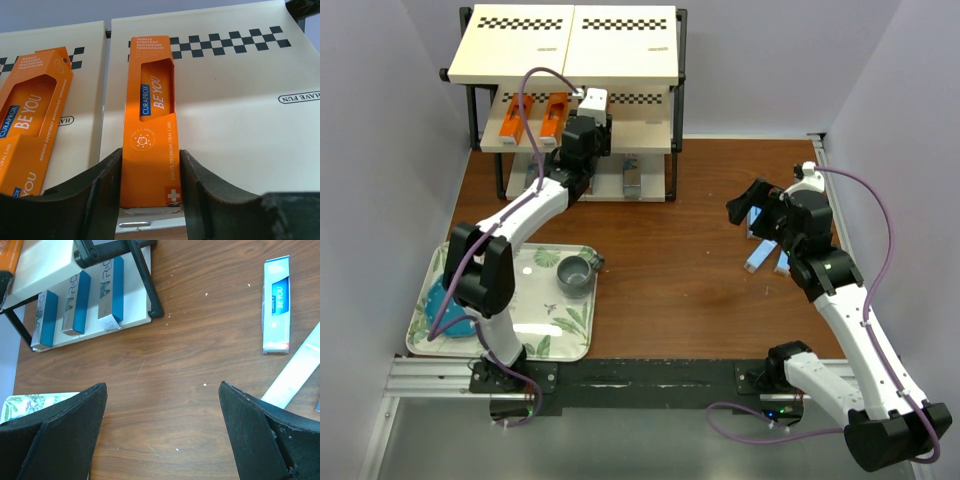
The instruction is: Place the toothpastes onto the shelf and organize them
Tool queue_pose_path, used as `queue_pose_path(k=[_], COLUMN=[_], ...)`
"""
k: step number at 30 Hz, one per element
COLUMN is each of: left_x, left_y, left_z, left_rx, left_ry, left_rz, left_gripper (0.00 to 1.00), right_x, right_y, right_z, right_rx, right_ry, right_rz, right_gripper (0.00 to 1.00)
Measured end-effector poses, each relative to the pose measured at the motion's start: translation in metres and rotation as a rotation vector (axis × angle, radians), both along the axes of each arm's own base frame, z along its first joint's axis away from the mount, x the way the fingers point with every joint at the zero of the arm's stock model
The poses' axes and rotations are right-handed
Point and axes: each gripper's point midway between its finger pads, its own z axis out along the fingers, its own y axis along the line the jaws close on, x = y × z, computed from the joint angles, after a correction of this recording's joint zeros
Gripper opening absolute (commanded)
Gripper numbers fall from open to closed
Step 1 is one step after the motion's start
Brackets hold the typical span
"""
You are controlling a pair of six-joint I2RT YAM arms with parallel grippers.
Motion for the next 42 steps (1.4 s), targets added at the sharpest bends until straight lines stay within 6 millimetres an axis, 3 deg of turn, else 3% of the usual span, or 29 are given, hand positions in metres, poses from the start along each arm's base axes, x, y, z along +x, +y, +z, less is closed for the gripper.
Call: queue_pose_path(k=[9,14,19,25,31,36,42], left_x=[0.000,-0.006,-0.026,-0.066,-0.104,-0.133,-0.170], left_y=[0.000,0.001,0.006,0.018,0.034,0.046,0.057], left_z=[-0.001,0.007,0.045,0.117,0.153,0.145,0.104], left_rx=[-0.012,-0.024,-0.061,-0.122,-0.151,-0.143,-0.131], left_ry=[0.004,0.009,-0.030,-0.131,-0.181,-0.164,-0.122], left_rz=[-0.001,-0.005,-0.019,-0.049,-0.057,-0.063,-0.089], left_gripper=[0.78,0.99,1.00,1.00,1.00,1.00,1.00], right_x=[0.000,0.001,0.002,0.007,0.014,0.022,0.032], right_y=[0.000,0.001,0.000,0.000,-0.005,-0.021,-0.071], right_z=[0.000,-0.004,-0.009,-0.005,-0.002,-0.006,-0.026], right_rx=[0.001,-0.003,-0.016,-0.032,-0.075,-0.127,-0.168], right_ry=[0.001,0.012,0.032,0.035,0.054,0.106,0.229], right_rz=[0.002,0.002,0.003,0.004,-0.016,-0.063,-0.215], right_gripper=[0.98,0.98,0.98,0.98,0.99,0.99,0.99])
